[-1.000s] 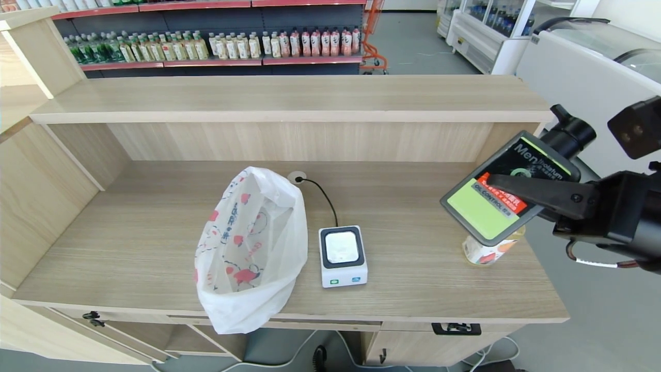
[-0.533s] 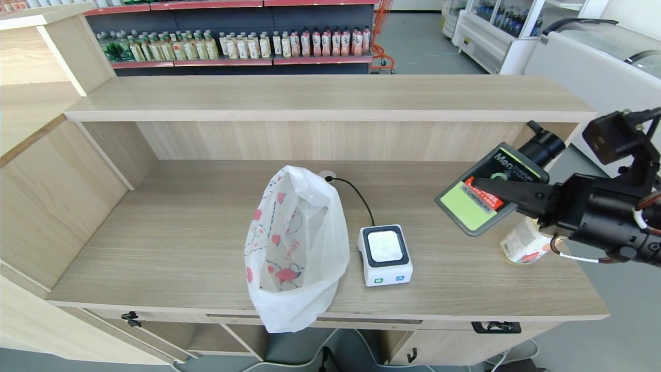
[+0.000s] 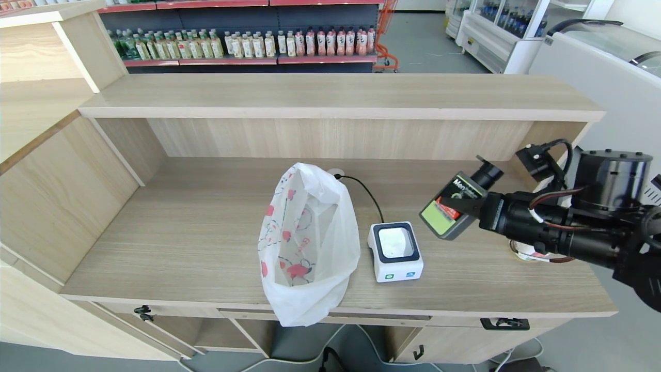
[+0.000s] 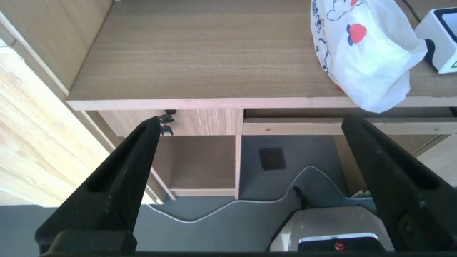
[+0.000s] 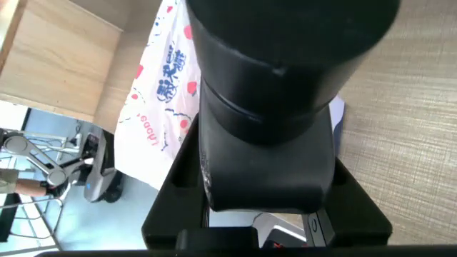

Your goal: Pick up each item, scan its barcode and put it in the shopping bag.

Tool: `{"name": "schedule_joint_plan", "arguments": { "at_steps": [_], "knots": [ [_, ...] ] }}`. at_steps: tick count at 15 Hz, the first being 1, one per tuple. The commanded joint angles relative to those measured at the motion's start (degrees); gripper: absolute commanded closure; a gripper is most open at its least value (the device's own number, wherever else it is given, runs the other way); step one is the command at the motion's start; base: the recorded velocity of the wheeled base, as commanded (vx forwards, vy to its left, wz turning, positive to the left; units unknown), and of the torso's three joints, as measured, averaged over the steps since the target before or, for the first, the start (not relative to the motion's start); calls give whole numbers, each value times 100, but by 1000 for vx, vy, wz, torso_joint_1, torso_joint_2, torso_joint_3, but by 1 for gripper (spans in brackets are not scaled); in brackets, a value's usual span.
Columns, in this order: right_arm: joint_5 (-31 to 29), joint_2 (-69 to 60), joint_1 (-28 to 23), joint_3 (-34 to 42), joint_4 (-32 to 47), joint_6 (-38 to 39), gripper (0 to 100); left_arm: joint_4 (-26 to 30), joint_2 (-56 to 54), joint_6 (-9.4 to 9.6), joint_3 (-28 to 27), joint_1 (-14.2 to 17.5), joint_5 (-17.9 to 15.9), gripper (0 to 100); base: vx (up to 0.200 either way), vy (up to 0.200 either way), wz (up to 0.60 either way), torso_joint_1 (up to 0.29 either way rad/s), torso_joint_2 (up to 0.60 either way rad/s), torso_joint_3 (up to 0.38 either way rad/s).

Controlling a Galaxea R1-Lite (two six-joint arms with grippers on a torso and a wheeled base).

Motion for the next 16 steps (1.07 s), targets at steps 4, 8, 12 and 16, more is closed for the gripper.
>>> {"name": "schedule_joint_plan", "arguments": {
  "at_steps": [4, 8, 12, 16],
  "knots": [
    [-58, 638, 10, -287, 8, -19, 100, 2, -2, -4, 0, 5, 0, 0, 0, 0, 0, 0, 0, 0],
    [-67, 744, 150, -234, 34, -46, 100, 2, -2, -13, 0, 5, 0, 0, 0, 0, 0, 0, 0, 0],
    [-75, 911, 238, -278, 8, -46, 100, 2, -2, 4, 0, 5, 0, 0, 0, 0, 0, 0, 0, 0],
    [-67, 1034, 238, -322, -1, -90, 100, 2, -2, -4, 0, 5, 0, 0, 0, 0, 0, 0, 0, 0]
  ]
}}
